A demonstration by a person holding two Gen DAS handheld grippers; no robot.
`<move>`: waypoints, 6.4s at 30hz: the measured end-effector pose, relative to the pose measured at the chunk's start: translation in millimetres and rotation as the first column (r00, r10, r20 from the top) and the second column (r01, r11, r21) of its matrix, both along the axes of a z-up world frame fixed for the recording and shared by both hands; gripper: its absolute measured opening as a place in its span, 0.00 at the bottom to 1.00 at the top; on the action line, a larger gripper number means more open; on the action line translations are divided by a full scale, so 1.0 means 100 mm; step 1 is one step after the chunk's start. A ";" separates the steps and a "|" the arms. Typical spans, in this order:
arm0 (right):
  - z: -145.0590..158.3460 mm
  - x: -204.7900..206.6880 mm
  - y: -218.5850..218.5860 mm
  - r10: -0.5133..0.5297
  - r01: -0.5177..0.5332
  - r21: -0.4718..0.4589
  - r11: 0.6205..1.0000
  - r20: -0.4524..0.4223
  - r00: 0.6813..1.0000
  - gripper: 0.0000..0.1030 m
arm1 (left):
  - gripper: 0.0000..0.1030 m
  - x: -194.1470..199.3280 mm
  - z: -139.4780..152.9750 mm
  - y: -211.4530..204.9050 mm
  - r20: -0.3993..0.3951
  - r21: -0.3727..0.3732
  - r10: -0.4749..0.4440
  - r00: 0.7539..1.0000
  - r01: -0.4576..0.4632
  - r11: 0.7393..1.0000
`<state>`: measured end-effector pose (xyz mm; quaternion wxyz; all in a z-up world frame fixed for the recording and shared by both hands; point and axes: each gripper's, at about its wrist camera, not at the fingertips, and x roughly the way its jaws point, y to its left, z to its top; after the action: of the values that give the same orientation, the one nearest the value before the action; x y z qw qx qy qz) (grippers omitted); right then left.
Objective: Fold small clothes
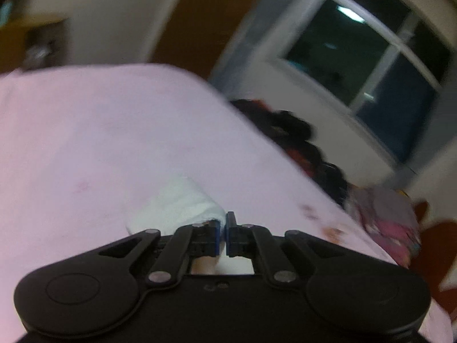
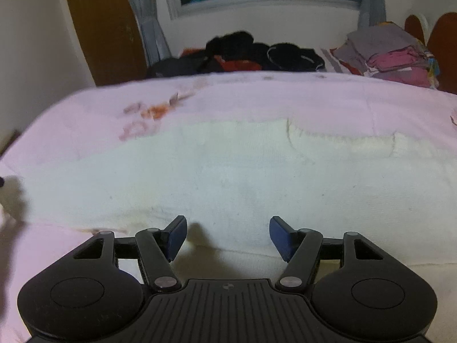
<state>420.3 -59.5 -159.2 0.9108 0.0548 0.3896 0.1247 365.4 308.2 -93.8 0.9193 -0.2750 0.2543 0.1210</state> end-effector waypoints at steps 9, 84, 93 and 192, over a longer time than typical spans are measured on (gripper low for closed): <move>0.27 -0.27 -0.68 -0.093 0.092 0.023 0.996 0.048 0.995 0.63 | 0.03 0.52 0.34 -1.85 0.058 0.042 -0.446 0.893 0.444 0.895; 0.07 -0.39 -2.22 -0.401 0.401 -0.101 0.911 0.023 0.916 0.08 | 0.10 0.14 -0.55 -2.33 -0.253 0.319 -0.392 0.885 0.458 0.830; 0.31 -0.35 -2.14 -0.387 0.397 -0.075 0.915 0.123 0.914 0.09 | 0.16 0.06 -0.15 -2.39 -0.143 0.317 -0.456 0.878 0.477 0.820; 0.37 -2.66 -1.35 -0.091 0.089 -0.094 0.992 -0.012 0.996 0.45 | 0.61 -1.71 -0.21 -2.85 -0.346 0.227 -0.553 0.758 0.640 0.734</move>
<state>154.4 -194.9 -121.9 0.9139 0.0307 0.3995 0.0646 194.0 23.1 -114.6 0.9004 -0.0009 0.4215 -0.1075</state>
